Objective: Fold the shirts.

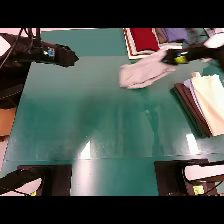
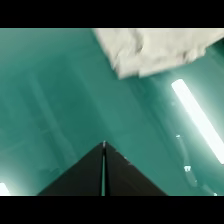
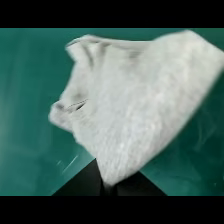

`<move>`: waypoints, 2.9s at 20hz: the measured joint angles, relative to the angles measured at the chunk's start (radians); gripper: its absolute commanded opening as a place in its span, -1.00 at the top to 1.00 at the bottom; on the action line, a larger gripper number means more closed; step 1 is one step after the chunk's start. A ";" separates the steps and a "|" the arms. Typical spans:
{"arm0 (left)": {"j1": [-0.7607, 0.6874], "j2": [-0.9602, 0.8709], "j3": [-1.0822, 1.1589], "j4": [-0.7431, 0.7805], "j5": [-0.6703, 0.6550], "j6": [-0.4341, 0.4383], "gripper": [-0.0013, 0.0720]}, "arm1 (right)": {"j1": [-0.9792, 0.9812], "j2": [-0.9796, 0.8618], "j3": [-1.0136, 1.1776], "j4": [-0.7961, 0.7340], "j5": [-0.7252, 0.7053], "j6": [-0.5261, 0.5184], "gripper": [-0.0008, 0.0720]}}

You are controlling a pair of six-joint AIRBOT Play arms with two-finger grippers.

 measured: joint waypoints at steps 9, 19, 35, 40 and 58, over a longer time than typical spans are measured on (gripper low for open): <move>-0.061 0.000 0.000 -0.008 0.036 -0.006 0.91 | -0.390 0.068 0.013 -0.026 0.019 0.014 0.94; -0.066 0.000 0.000 -0.011 0.039 -0.007 0.91 | -0.424 0.073 0.344 -0.029 0.087 0.014 0.95; -0.066 0.000 0.000 -0.004 -0.010 0.000 0.91 | -0.702 0.478 -0.333 -0.321 0.260 -0.060 0.14; -0.066 0.000 0.000 -0.004 -0.013 0.000 0.91 | -0.820 0.544 -0.470 -0.366 0.243 -0.081 -0.49; -0.064 0.000 0.000 0.017 0.006 0.001 0.91 | 0.075 0.497 -0.272 0.057 0.174 -0.079 0.94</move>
